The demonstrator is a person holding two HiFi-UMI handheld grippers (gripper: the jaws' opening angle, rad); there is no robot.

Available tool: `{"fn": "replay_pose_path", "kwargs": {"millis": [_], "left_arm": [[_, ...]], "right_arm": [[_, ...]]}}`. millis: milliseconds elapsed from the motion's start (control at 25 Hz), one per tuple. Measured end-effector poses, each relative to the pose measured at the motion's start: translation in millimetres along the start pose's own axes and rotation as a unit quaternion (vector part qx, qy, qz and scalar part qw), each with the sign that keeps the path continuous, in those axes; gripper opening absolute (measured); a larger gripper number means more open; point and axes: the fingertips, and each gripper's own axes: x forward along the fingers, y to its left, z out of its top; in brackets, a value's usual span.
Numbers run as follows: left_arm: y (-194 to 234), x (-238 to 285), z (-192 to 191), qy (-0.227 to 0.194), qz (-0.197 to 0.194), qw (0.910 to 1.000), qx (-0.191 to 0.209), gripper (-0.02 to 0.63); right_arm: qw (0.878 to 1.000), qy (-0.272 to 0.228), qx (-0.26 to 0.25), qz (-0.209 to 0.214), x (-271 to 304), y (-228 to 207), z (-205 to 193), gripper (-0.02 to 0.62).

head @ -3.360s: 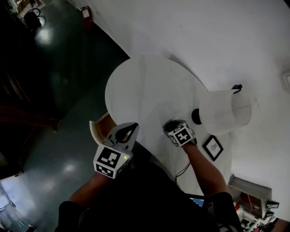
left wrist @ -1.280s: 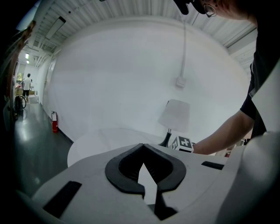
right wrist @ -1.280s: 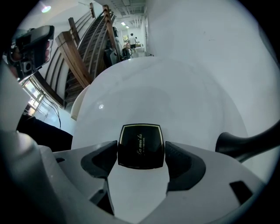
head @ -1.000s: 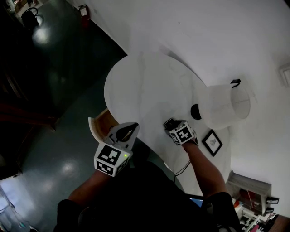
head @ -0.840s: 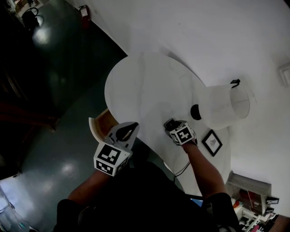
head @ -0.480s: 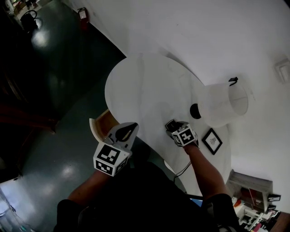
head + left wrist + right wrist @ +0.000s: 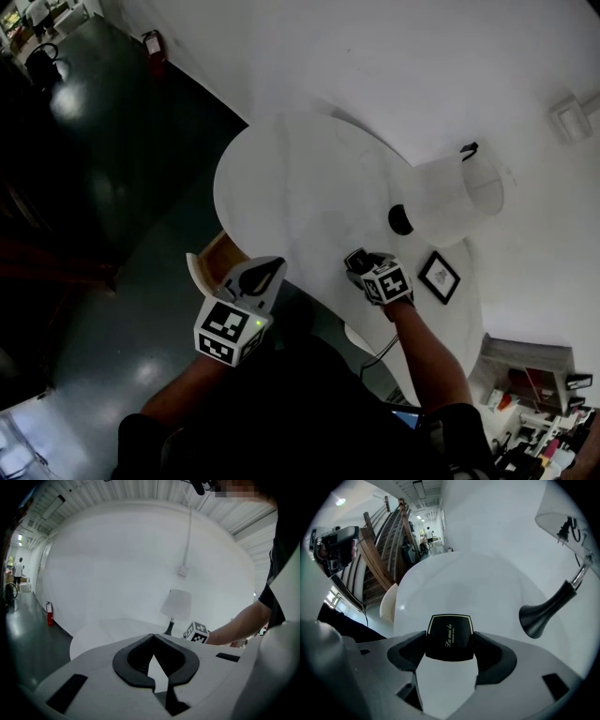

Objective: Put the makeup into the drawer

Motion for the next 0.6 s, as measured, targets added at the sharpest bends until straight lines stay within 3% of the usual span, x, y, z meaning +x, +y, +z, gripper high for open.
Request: {"fn": "replay_pose_path", "kwargs": {"millis": [280,600], "left_arm": [[-1,-12,-6,0.004,-0.027,0.9993,0.025,0.011],[-11,-10,-6,-0.001,-0.018,0.9994,0.028,0.011]], "right_arm": [[0.999,-0.014,0.03,-0.018,-15,13,-5,0.287],[0.999,-0.017,0.027,-0.008,-22,20,-17,0.287]]}}
